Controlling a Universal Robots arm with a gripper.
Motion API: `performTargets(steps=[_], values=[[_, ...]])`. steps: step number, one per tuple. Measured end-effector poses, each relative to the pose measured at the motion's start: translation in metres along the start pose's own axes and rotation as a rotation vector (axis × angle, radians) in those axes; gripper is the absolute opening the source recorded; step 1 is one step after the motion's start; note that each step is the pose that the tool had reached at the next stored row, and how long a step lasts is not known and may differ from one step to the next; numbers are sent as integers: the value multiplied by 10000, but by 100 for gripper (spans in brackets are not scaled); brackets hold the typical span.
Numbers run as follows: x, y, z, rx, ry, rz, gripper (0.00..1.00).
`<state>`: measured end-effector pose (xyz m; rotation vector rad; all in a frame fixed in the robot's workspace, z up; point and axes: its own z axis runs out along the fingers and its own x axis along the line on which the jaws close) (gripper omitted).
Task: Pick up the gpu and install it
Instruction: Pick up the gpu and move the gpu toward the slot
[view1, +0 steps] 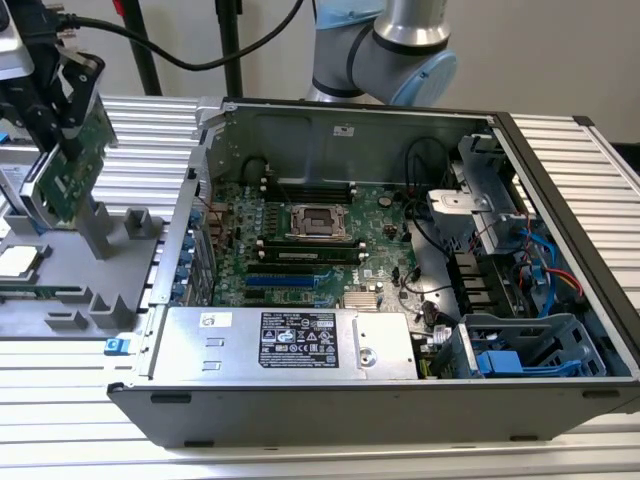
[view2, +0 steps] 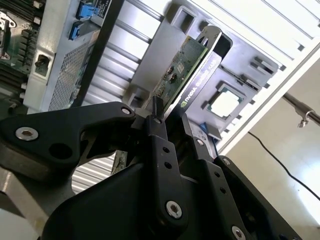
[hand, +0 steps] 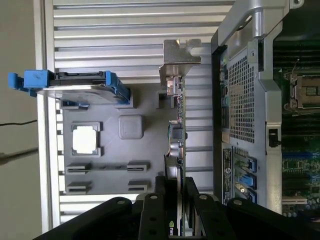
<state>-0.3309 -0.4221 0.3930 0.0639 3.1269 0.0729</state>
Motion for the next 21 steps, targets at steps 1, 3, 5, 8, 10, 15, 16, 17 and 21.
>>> performTargets(steps=[1, 3, 5, 8, 10, 15, 16, 17, 21], values=[[0, 0, -8, 0, 0, 0, 0], [-1, 1, -26, 0, 0, 0, 0], [-1, 2, -43, -1, -1, 0, 0], [-1, 3, -68, 0, 0, 0, 0], [-1, 4, -82, -1, -1, 0, 0], [-1, 6, -120, 0, 0, 0, 0], [-1, 6, -127, 0, 0, 0, 0], [-2, 6, -135, 0, 0, 0, 0], [-2, 8, -165, 0, 0, 0, 0]])
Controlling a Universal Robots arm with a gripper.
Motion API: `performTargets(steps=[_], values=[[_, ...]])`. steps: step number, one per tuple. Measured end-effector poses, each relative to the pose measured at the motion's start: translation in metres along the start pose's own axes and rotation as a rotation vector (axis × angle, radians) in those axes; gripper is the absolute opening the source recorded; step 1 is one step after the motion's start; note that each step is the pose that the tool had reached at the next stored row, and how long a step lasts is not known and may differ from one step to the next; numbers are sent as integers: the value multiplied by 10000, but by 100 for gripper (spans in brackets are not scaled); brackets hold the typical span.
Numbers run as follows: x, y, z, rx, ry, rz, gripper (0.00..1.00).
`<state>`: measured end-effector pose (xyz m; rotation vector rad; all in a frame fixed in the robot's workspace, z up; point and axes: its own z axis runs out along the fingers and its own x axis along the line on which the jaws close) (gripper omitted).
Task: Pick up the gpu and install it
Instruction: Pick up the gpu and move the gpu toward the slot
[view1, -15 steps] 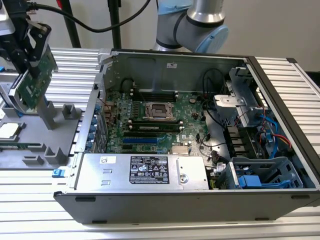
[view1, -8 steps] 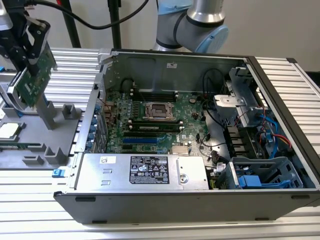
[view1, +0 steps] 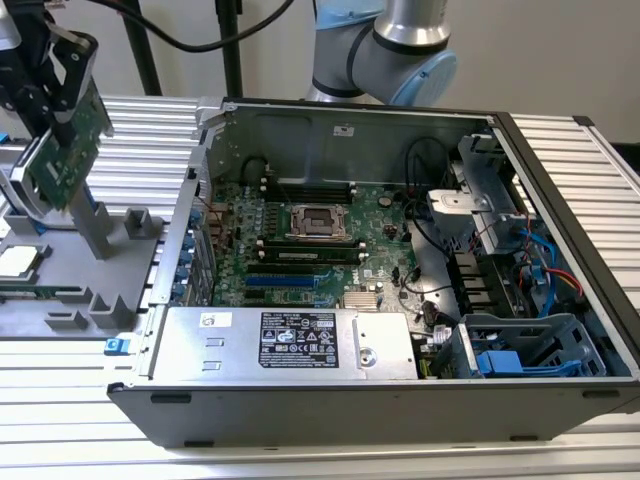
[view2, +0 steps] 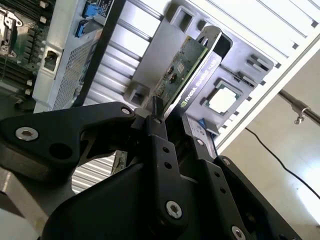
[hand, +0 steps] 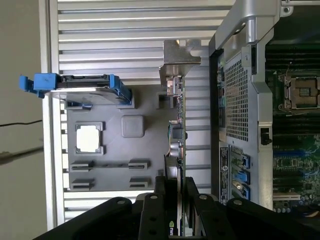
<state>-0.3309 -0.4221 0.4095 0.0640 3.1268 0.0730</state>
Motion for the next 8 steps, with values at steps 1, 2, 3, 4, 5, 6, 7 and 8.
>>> performTargets(steps=[1, 2, 3, 4, 5, 6, 7, 8], values=[[0, 0, -7, 0, 0, 0, 0], [0, 1, -15, 0, 1, 0, 0], [0, 1, -24, 1, 1, 0, 0], [-1, 1, -31, 1, 1, 0, 0], [-1, 2, -38, 0, 1, 0, 0], [-1, 2, -46, 0, 0, 0, 0], [-1, 3, -55, 0, 0, 0, 0], [-1, 3, -63, 0, 0, 0, 0]])
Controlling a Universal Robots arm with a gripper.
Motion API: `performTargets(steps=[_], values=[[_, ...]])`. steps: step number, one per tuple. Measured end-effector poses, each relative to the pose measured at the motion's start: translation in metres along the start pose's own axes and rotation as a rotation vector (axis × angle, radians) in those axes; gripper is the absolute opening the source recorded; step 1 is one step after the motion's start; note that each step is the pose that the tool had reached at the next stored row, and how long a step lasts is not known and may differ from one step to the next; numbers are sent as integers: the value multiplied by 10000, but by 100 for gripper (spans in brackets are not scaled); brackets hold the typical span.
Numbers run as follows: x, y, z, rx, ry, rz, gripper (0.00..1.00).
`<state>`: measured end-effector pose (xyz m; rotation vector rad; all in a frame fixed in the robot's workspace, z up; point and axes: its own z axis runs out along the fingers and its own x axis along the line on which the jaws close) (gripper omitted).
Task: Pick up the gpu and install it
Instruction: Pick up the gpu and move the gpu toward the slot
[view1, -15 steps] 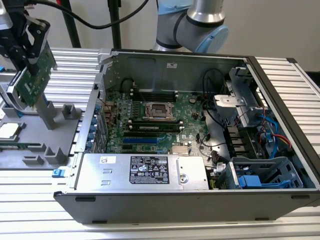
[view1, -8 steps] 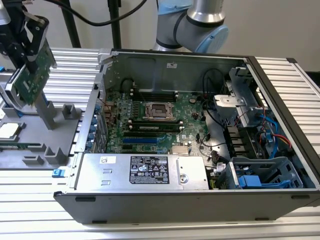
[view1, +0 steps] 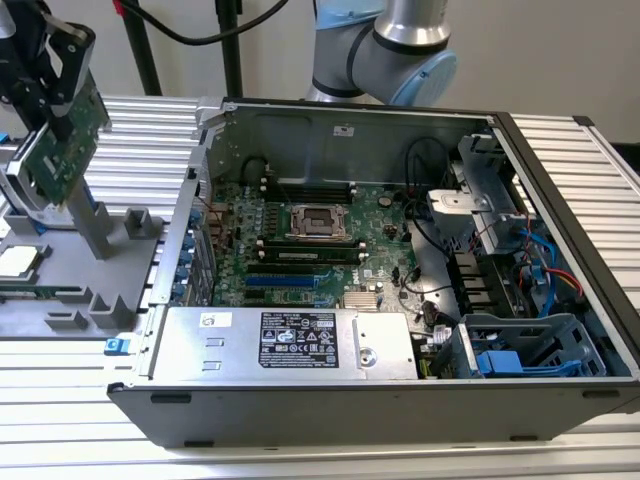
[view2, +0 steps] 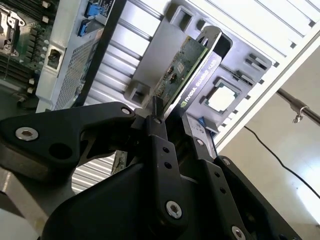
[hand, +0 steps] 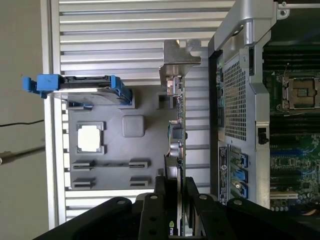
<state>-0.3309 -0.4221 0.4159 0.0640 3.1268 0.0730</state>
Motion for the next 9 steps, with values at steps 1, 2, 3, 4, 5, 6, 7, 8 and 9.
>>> performTargets(steps=[1, 2, 3, 4, 5, 6, 7, 8, 9], values=[[0, 0, -9, 0, 1, 0, 0], [0, 1, -18, 1, 1, 0, 0], [0, 1, -25, 0, 0, 0, 0], [0, 1, -33, 0, -1, 0, 0], [-1, 2, -40, 0, 0, 0, 0], [0, 2, -48, 0, 0, 0, 0], [-1, 3, -55, 1, 1, 0, 0], [-1, 3, -62, 0, 0, 0, 0], [-1, 3, -69, 1, 1, 0, 0]])
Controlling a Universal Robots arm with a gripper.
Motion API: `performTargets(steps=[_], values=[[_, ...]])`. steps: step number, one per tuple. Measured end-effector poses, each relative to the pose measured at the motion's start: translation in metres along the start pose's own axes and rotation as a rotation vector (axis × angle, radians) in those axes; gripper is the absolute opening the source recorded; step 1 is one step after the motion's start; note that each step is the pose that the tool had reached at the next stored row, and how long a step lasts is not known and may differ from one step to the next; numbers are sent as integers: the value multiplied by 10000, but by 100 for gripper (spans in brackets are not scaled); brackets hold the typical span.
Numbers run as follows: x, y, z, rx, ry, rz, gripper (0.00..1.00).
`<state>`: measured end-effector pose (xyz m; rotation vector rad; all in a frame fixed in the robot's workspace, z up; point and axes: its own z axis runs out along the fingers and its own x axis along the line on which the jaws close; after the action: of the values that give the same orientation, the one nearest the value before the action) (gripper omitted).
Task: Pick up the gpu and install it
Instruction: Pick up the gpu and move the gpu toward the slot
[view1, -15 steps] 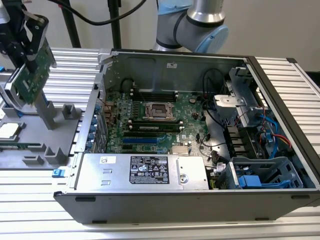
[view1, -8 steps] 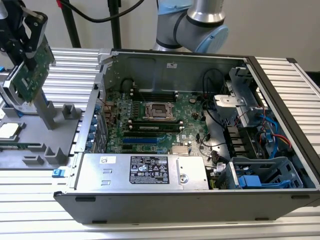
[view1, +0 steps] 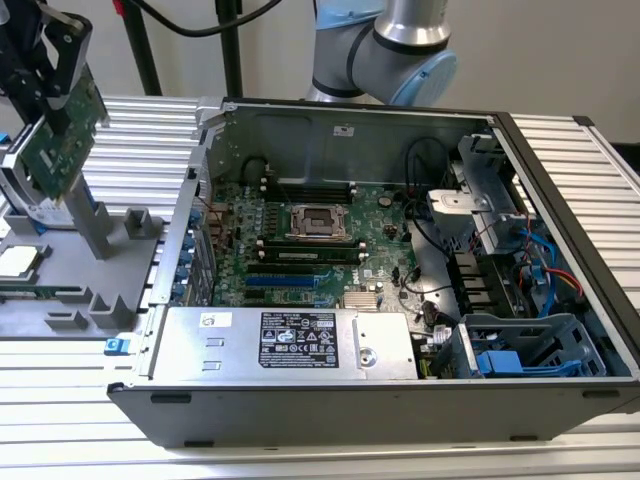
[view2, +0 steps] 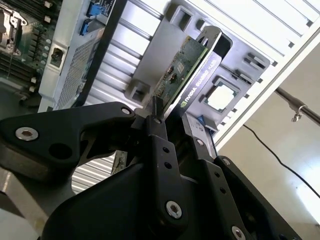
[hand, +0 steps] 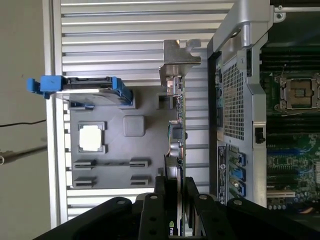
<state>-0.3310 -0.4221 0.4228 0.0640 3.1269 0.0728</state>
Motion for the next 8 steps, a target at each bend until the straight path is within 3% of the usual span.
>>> performTargets(steps=[8], values=[[0, 1, -20, -1, -1, 0, 0]])
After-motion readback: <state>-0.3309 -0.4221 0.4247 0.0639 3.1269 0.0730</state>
